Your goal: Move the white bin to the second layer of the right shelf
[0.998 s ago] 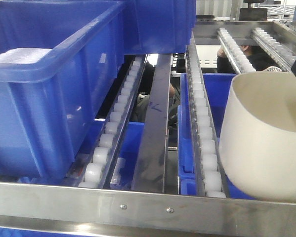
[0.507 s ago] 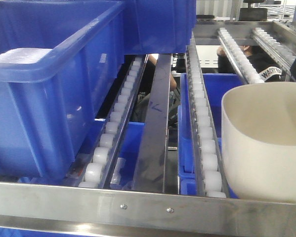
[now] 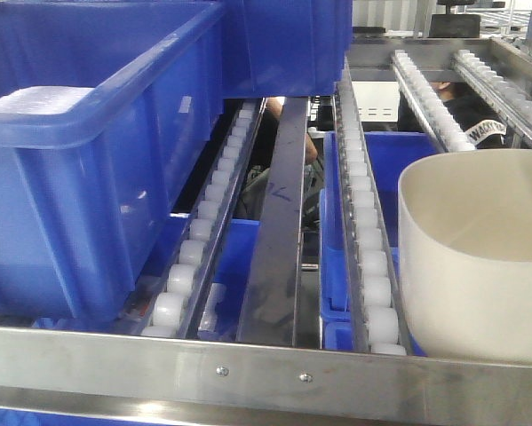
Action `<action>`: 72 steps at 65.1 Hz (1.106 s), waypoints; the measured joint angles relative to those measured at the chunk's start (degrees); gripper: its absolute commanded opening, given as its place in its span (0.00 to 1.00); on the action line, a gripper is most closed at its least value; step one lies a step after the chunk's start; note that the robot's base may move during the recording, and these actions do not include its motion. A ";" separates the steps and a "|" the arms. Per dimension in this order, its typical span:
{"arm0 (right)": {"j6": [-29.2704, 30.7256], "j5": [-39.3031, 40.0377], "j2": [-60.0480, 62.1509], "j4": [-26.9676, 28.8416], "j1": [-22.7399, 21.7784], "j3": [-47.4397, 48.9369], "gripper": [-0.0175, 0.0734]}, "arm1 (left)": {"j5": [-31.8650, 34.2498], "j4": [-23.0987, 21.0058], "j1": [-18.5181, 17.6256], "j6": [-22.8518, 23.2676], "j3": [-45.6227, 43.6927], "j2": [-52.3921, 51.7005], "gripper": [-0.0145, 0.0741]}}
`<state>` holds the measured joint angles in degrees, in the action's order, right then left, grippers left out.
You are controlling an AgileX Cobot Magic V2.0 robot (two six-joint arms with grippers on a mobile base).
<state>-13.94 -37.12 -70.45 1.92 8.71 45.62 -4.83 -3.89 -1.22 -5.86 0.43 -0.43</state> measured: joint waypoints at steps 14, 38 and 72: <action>0.79 -2.38 7.29 0.00 0.00 0.00 0.64 | 0.00 0.00 0.00 0.00 0.00 0.00 0.26; 13.94 -1.92 22.32 2.00 -1.92 -8.42 0.25 | 0.00 0.00 0.00 0.00 0.00 0.00 0.26; 22.62 7.58 45.37 8.87 -6.70 -24.37 0.25 | 0.00 0.00 0.00 0.00 0.00 0.00 0.26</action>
<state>8.68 -29.54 -25.08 10.79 2.01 21.25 -4.83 -3.89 -1.22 -5.86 0.43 -0.43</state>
